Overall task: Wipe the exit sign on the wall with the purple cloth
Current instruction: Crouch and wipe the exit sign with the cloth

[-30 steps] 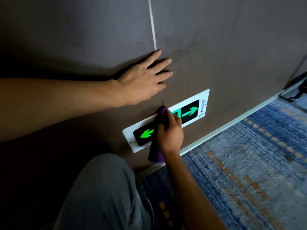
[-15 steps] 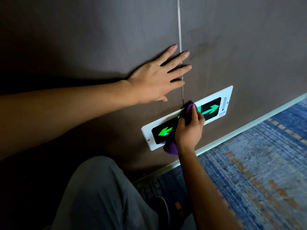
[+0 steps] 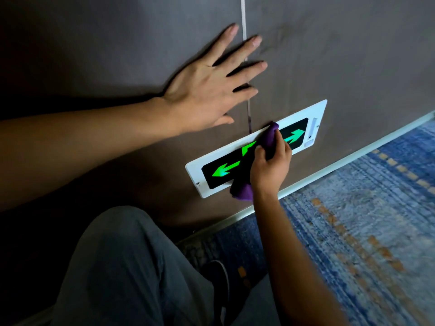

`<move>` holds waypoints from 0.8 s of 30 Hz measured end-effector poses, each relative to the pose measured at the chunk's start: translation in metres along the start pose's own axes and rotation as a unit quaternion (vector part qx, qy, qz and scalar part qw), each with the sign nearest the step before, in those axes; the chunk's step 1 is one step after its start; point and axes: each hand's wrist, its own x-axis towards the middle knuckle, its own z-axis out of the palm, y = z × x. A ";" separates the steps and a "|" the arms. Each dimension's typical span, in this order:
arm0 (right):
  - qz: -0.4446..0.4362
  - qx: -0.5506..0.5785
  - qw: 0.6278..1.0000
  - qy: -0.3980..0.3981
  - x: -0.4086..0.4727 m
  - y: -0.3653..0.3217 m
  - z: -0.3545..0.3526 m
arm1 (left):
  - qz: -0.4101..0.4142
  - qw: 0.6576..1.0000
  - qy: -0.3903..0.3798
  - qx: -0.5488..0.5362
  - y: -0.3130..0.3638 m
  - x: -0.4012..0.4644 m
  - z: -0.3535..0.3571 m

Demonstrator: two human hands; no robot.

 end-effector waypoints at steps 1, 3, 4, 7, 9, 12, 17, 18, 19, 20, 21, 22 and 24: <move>-0.002 0.001 1.000 -0.001 -0.004 0.000 0.002 | 0.000 1.000 0.001 -0.003 0.000 0.000 -0.001; -0.015 0.004 1.000 -0.010 -0.017 0.002 0.007 | -0.002 1.000 0.004 -0.012 -0.002 -0.001 -0.001; -0.024 0.001 1.000 -0.021 -0.025 0.005 0.009 | -0.002 1.000 0.007 -0.017 -0.002 -0.001 -0.001; -0.050 -0.021 0.996 -0.066 -0.056 0.011 0.017 | 0.001 1.000 0.006 -0.027 0.001 0.000 -0.003; -0.060 -0.029 0.994 -0.087 -0.077 0.009 0.024 | 0.000 1.000 -0.001 -0.031 0.002 0.001 -0.002; -0.078 -0.039 0.988 -0.125 -0.097 0.009 0.029 | -0.007 0.999 0.011 -0.040 0.001 0.000 -0.001; -0.021 0.031 0.996 -0.087 -0.072 0.011 0.012 | -0.008 0.999 0.016 -0.045 0.004 0.000 0.002; 0.006 0.042 0.998 -0.055 -0.061 0.009 0.008 | -0.008 0.999 0.019 -0.046 0.003 0.000 0.002; 0.029 0.048 0.998 -0.027 -0.049 0.006 0.005 | -0.009 0.999 0.023 -0.045 0.002 0.000 0.003; 0.040 0.049 0.998 -0.010 -0.038 0.004 0.004 | -0.010 0.999 0.026 -0.044 0.002 -0.001 0.003; 0.037 0.048 0.998 -0.005 -0.030 0.001 0.003 | -0.010 0.999 0.028 -0.041 0.002 -0.001 0.003; 0.027 0.046 0.999 -0.008 -0.024 -0.002 0.004 | -0.008 0.999 0.028 -0.038 0.003 0.000 0.004; 0.003 0.040 0.999 -0.018 -0.022 -0.006 0.007 | -0.005 0.999 0.026 -0.035 0.004 0.000 0.005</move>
